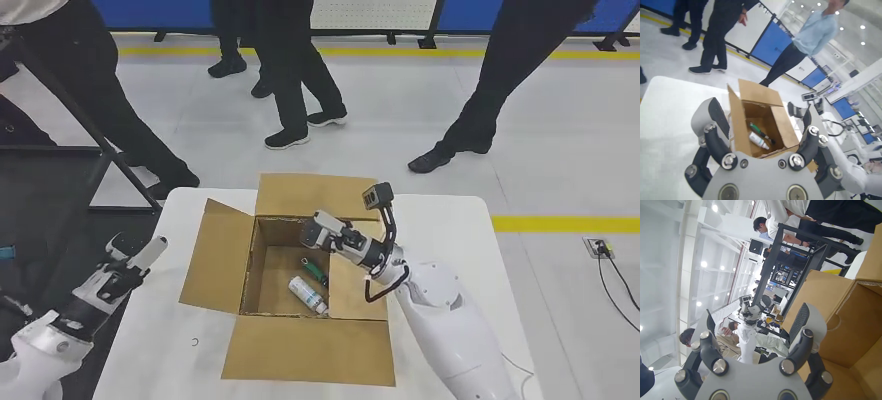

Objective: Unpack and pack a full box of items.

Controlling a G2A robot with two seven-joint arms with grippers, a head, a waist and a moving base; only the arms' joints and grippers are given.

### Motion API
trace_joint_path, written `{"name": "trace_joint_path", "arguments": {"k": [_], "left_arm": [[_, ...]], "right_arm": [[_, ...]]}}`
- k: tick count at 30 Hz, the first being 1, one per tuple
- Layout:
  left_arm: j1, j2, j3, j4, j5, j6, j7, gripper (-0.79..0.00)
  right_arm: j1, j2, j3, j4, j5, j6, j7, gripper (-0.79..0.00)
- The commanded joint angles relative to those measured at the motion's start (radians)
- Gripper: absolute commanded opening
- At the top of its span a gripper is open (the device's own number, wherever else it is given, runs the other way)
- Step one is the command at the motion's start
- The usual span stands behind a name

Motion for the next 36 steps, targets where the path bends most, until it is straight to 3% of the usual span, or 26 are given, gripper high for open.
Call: {"name": "trace_joint_path", "arguments": {"k": [1,9,11,20,22,26,36], "left_arm": [[-0.036,0.004,0.019,-0.010,-0.043,0.004,-0.059,0.000],[-0.260,0.010,0.317,0.094,-0.121,0.080,-0.237,0.000],[-0.260,0.010,0.317,0.094,-0.121,0.080,-0.237,0.000],[-0.260,0.010,0.317,0.094,-0.121,0.080,-0.237,0.000],[-0.257,0.007,0.331,0.128,-0.139,0.098,-0.203,0.000],[-0.327,-0.001,0.435,0.210,-0.198,0.118,-0.242,0.000],[-0.623,-0.057,0.820,0.500,-0.231,0.211,-0.316,0.000]], "right_arm": [[-0.027,0.011,0.032,-0.029,-0.015,0.009,0.010,0.000],[-0.256,0.059,0.209,-0.267,-0.077,0.055,-0.036,0.000],[-0.293,0.065,0.229,-0.303,-0.087,0.093,-0.050,0.000],[-0.293,0.065,0.229,-0.303,-0.087,0.093,-0.050,0.000],[-0.297,0.064,0.223,-0.310,-0.073,0.096,-0.052,0.000],[-0.312,0.073,0.260,-0.325,-0.019,0.067,-0.028,0.000],[-0.478,0.111,0.439,-0.399,0.115,-0.020,0.105,0.000]]}}
